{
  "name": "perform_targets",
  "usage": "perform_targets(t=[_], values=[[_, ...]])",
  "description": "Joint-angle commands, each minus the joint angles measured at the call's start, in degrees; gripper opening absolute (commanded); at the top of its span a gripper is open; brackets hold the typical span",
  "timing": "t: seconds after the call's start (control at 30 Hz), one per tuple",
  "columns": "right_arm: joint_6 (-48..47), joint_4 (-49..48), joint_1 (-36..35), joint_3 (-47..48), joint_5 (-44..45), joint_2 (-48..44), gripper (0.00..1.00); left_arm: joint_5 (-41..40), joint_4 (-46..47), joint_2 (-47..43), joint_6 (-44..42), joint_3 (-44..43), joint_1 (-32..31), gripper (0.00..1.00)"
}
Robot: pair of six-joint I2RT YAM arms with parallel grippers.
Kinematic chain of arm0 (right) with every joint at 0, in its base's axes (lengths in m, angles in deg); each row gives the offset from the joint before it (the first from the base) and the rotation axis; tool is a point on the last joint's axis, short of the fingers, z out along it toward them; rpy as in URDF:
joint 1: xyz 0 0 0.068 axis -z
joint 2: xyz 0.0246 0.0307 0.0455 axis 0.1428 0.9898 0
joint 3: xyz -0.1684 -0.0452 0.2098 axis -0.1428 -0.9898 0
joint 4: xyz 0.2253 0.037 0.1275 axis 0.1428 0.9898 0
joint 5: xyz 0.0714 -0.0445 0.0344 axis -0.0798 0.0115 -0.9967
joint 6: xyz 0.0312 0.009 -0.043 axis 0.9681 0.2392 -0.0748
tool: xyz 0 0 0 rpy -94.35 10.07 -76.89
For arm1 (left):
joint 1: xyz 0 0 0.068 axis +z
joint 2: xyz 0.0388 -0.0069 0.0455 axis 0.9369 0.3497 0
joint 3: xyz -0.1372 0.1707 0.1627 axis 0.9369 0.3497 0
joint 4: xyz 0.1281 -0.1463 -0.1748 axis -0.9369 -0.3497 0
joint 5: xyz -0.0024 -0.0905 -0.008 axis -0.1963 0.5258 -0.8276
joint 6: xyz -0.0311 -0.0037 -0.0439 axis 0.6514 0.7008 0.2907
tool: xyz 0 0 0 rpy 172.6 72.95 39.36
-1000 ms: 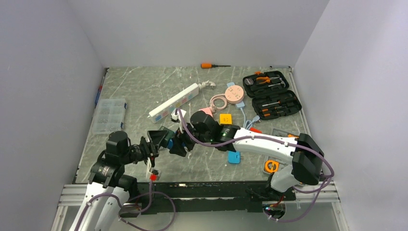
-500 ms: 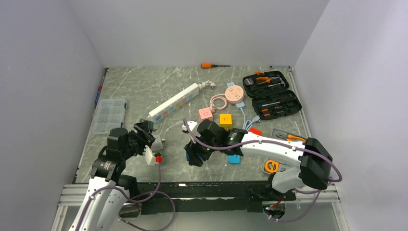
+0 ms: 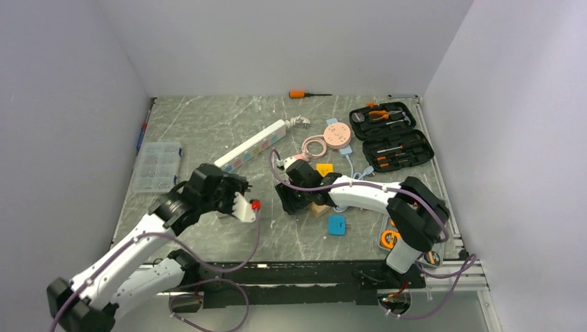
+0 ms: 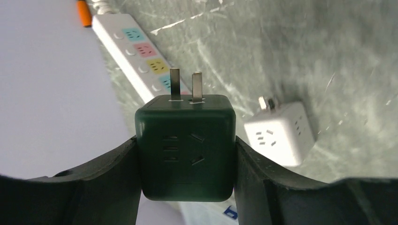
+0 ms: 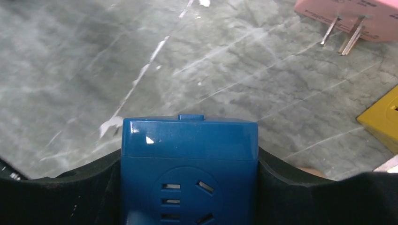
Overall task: Pull the plug off the socket
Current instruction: Place the plug at the center of the board.
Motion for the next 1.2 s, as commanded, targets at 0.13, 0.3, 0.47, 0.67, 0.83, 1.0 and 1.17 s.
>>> perform_targets(t=[0.13,0.3,0.47,0.67,0.83,1.0,1.17], values=[[4.6,-8.3,6.5,3.8,2.3,6.6,0.09,-4.3,0.9,12.6,19.7,-6.4,-7.2,0.00],[5.0,-9.4,9.1,5.7,0.0,9.2,0.31,-3.2,5.4,18.1,19.6,-4.8,-7.5,0.00],[5.3,-9.4,10.4,7.9,-2.3,10.8,0.79,-3.4,6.5,24.5,22.4,-5.8,-7.7,0.00],[6.6,-9.5,11.2,7.9,-3.1,7.0,1.00,-3.2,4.4,32.7,26.7,-10.5,-7.7,0.00],[7.5,-7.9,12.3,5.9,-1.9,-1.3,1.00,-1.4,6.0,36.8,29.6,-13.4,-7.8,0.00],[8.0,-4.9,14.2,2.6,1.5,-10.6,1.00,1.0,6.3,41.6,34.5,-16.6,-7.7,0.00],[8.7,-2.2,17.1,-1.2,4.2,-17.1,1.00,2.2,7.6,44.9,38.6,-17.8,-7.7,0.00]])
